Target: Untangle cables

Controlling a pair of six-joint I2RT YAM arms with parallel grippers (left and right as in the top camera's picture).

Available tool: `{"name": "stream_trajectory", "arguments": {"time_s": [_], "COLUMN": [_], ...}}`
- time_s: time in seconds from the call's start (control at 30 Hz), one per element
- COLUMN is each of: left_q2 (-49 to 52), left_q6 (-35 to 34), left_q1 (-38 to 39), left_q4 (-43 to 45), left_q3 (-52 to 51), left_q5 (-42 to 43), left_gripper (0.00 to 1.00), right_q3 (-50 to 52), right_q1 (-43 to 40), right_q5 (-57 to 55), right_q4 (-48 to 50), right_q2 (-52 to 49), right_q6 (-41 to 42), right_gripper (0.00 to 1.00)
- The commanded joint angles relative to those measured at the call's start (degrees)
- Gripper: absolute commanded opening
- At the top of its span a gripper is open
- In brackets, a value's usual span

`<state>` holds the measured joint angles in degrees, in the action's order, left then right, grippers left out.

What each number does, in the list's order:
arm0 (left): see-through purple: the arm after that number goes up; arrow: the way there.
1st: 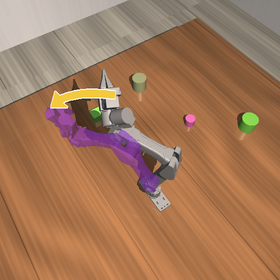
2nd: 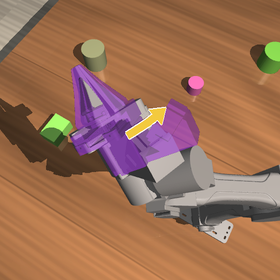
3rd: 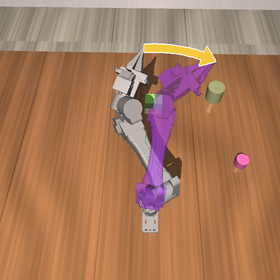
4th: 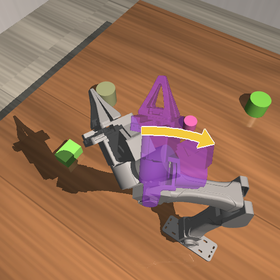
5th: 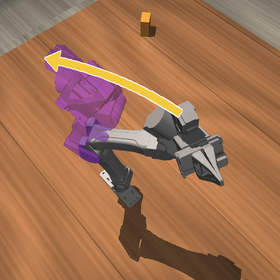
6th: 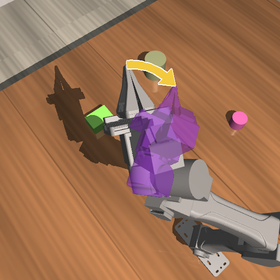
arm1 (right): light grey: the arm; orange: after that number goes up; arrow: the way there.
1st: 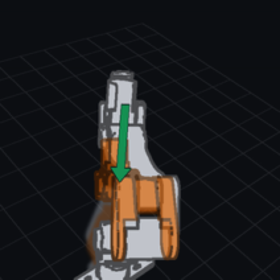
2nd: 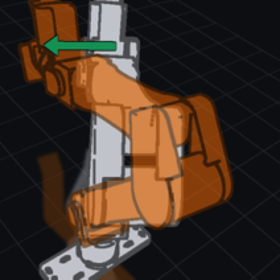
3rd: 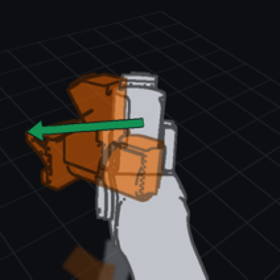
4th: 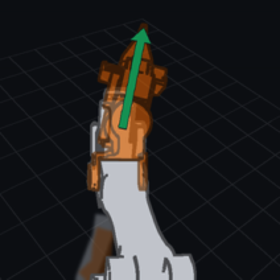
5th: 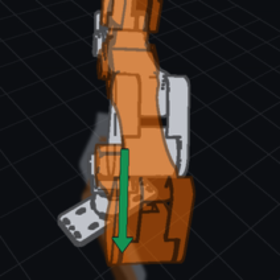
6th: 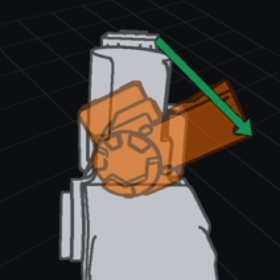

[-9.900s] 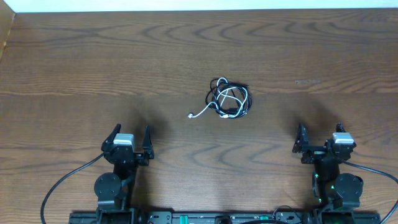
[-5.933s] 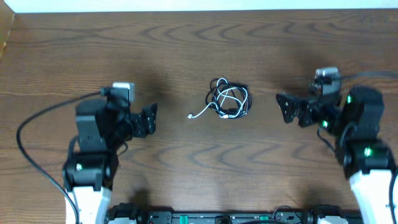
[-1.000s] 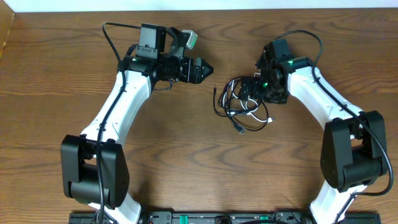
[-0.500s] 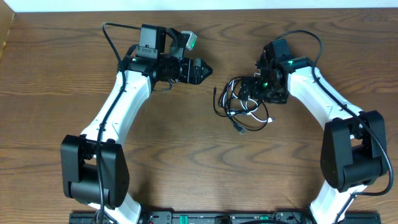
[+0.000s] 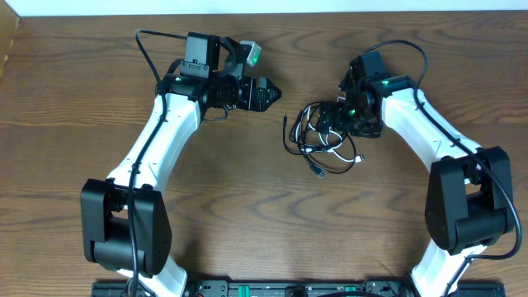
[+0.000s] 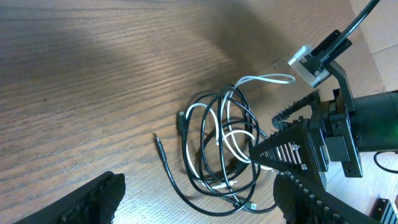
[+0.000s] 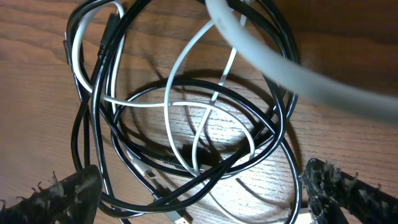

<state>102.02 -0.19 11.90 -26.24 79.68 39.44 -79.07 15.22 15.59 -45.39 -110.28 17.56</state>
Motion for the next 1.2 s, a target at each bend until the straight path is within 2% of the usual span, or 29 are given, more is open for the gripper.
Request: {"name": "stream_trajectory", "arguments": {"time_s": [0.0,0.73,0.93,1.07,1.17], "left_q2": [1.0,1.0,-0.9,-6.0,-10.1], "left_q6": [0.5,0.3,-4.4,-5.1,-5.0], "left_q1": [0.0,0.1,0.6,1.5,1.5], "left_q4": [0.2,0.3,2.0,1.9,-0.2], "left_q3": [0.9,0.9,0.9,0.9,0.9], "left_q5": [-0.5,-0.5,1.0,-6.1,-7.6], "left_gripper": [0.82,0.82,0.81,0.79,0.79], "right_q3": [-0.7,-0.7,-0.7,-0.7,-0.7], "right_q1": [-0.1,-0.1,-0.1,-0.1,-0.1], "right_q5": [-0.3,-0.3,-0.3,-0.3,-0.3], "right_q4": [0.0,0.0,0.0,0.0,0.0], "right_q2": [0.0,0.0,0.0,0.0,0.0], "right_q6": [0.2,0.2,0.2,0.2,0.2], "right_gripper": [0.99,0.99,0.99,0.99,0.99]}}
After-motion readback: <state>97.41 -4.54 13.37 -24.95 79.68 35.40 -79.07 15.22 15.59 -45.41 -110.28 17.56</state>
